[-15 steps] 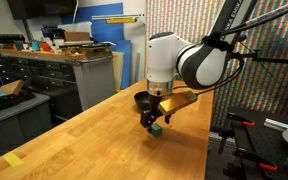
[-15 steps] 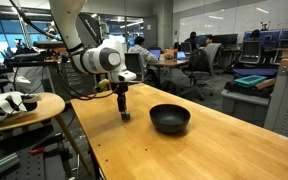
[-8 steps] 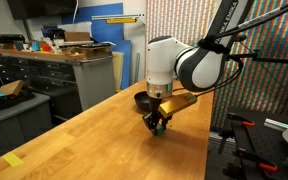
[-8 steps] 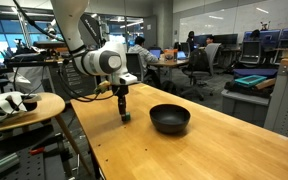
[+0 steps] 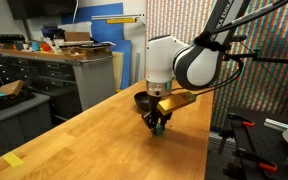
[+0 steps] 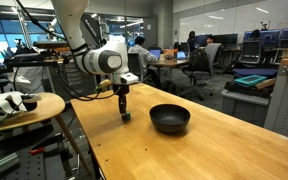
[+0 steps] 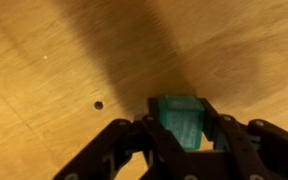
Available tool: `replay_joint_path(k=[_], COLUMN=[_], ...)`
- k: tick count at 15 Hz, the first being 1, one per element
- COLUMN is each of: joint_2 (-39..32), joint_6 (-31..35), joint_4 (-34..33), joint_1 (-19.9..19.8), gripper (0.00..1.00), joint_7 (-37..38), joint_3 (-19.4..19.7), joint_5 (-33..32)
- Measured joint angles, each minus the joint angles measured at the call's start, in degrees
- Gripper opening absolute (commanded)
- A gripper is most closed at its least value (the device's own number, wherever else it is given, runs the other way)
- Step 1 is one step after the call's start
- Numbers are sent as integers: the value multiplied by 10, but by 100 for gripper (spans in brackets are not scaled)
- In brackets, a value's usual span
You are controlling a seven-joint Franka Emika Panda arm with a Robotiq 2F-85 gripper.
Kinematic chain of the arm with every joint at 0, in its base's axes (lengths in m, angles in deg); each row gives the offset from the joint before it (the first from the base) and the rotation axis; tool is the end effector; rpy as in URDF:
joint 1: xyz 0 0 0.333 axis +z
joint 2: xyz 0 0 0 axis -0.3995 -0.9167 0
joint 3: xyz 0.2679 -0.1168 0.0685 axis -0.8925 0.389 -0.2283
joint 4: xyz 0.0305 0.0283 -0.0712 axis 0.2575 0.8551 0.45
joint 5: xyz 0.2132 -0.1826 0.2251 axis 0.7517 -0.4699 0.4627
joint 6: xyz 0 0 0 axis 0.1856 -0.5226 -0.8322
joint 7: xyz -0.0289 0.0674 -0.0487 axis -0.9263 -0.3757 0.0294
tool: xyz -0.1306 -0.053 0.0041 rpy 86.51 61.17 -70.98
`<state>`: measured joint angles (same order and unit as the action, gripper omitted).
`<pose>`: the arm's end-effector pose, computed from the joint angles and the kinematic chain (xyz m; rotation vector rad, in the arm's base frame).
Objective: Place the green block inside the black bowl
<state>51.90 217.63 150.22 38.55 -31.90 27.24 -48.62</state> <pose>0.4725 0.1343 0.1319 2.9865 -0.7817 0.0350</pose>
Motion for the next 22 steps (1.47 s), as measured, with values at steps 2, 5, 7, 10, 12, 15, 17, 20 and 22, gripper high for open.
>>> replay_joint_path(k=[2,5,7,10,12,15,17,20,22], joint_2=[10,37,62,100,120,136,137,131,120], joint_6=[-1,-3,-9,-25,-35,-39,-41,-46,-48], joint_4=[-1,-2,-2,-3,-4,-12,-22,-38,-51], joint_1=[0,-2,-5,-17,-29,-54,-72,-100,-117], gripper=[17,17,17,17,17,17,17,17,17], joint_7=[-5,-10,-13,-18,-23,-31,-37,-50,-60], joint_3=[1,6,10,16,22,32,39,48,52], joint_5=[6,12,13,13,13,13,13,15,24])
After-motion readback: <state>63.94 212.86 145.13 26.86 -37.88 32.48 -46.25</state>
